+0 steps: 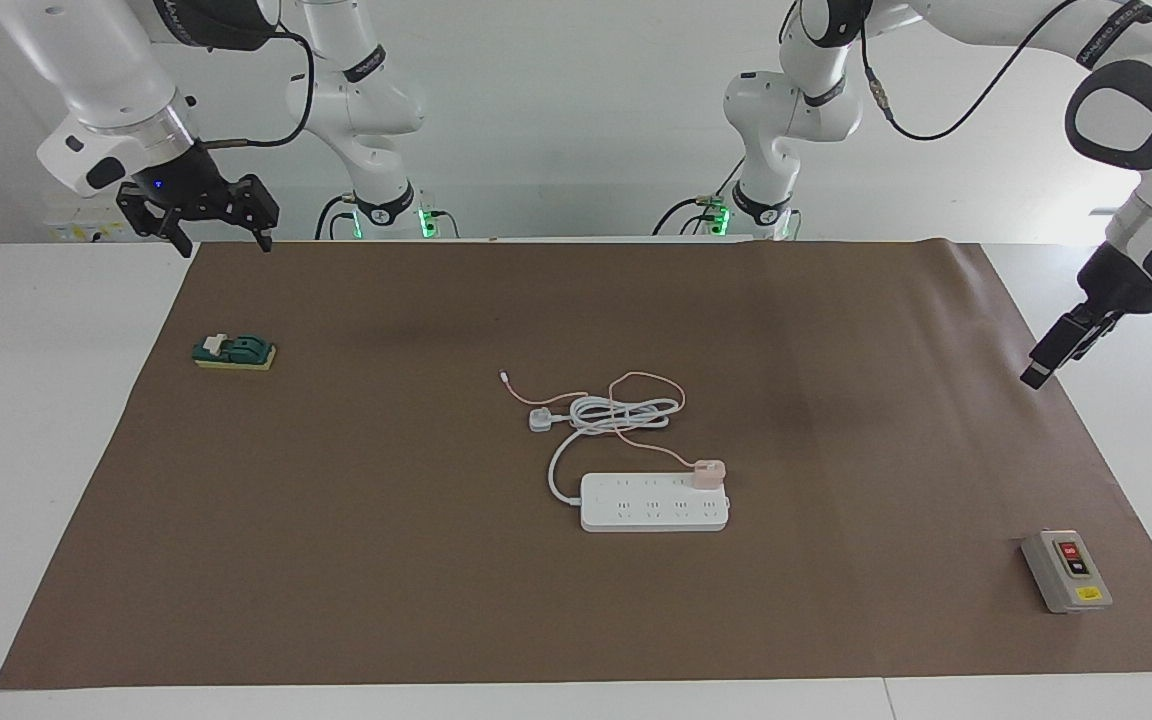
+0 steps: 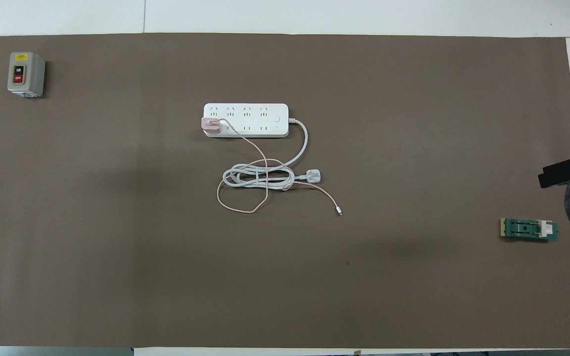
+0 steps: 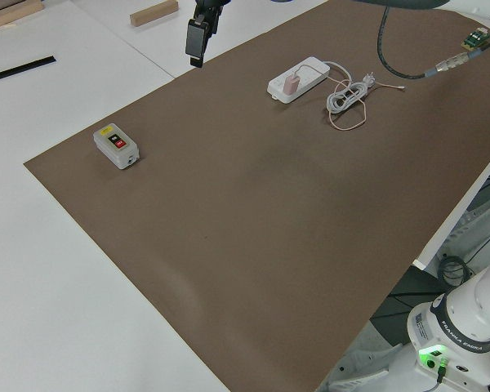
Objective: Plug charger into power strip
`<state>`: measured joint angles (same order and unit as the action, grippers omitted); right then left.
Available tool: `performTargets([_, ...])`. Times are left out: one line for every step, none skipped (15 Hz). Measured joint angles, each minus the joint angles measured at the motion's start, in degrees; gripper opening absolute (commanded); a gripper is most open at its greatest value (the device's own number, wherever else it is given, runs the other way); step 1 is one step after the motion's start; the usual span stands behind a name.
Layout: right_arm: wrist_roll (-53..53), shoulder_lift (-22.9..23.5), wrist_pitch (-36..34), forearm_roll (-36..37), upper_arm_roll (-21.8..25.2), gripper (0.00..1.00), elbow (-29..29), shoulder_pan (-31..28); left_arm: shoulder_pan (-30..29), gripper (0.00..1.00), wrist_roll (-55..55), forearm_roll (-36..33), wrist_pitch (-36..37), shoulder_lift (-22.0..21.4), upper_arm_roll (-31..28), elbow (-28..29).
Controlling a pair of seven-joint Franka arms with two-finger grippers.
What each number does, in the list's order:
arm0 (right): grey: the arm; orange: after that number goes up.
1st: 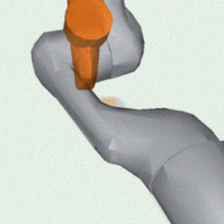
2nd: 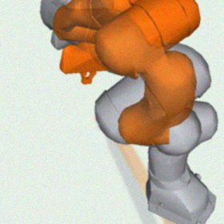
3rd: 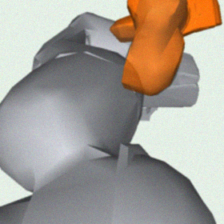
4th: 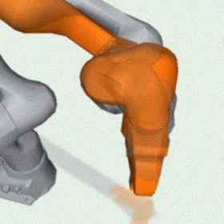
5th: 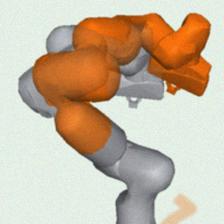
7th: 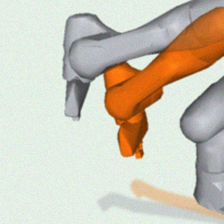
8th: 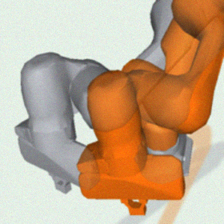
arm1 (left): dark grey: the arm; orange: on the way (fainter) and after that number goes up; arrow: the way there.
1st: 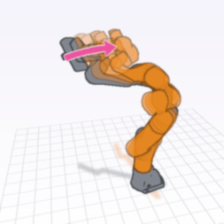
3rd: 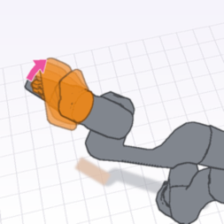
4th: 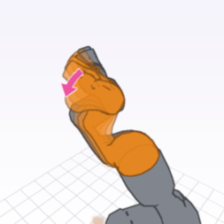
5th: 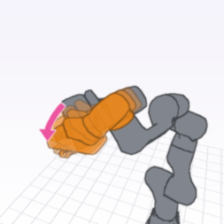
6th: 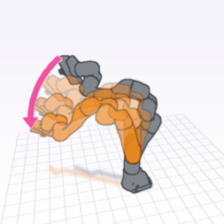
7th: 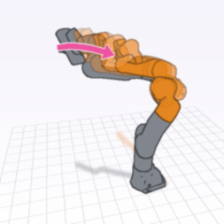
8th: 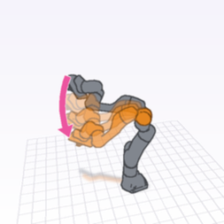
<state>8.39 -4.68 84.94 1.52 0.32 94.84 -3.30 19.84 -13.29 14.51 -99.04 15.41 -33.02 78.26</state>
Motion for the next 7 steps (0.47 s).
performTargets([0.0,0.0,0.0,0.0,0.0,1.0,0.0,0.0,0.0,1.0,0.2,0.0,0.5,-0.5,-0.1,-0.1])
performTargets([0.0,0.0,0.0,0.0,0.0,1.0,0.0,0.0,-0.1,1.0,0.3,-0.2,0.6,-0.8,0.1,-0.3])
performTargets([0.0,0.0,0.0,0.0,0.0,1.0,0.0,0.0,-0.8,1.0,0.4,-0.7,0.6,-1.2,1.3,-0.4])
performTargets([0.0,0.0,0.0,0.0,0.0,1.0,0.0,0.0,-4.0,1.0,0.4,-1.9,0.6,-1.7,5.6,-0.7])
performTargets([0.0,0.0,0.0,0.0,0.0,1.0,0.0,0.0,-9.0,1.0,0.4,-3.7,0.8,-2.2,12.0,-0.8])
performTargets([0.0,0.0,0.0,0.0,0.0,1.0,0.0,0.0,-14.0,1.0,0.4,-6.2,1.2,-2.7,18.3,-0.8])
performTargets([0.0,0.0,0.0,0.0,0.0,1.0,0.0,0.0,-17.9,1.0,0.4,-8.7,1.9,-3.1,23.3,-0.8])
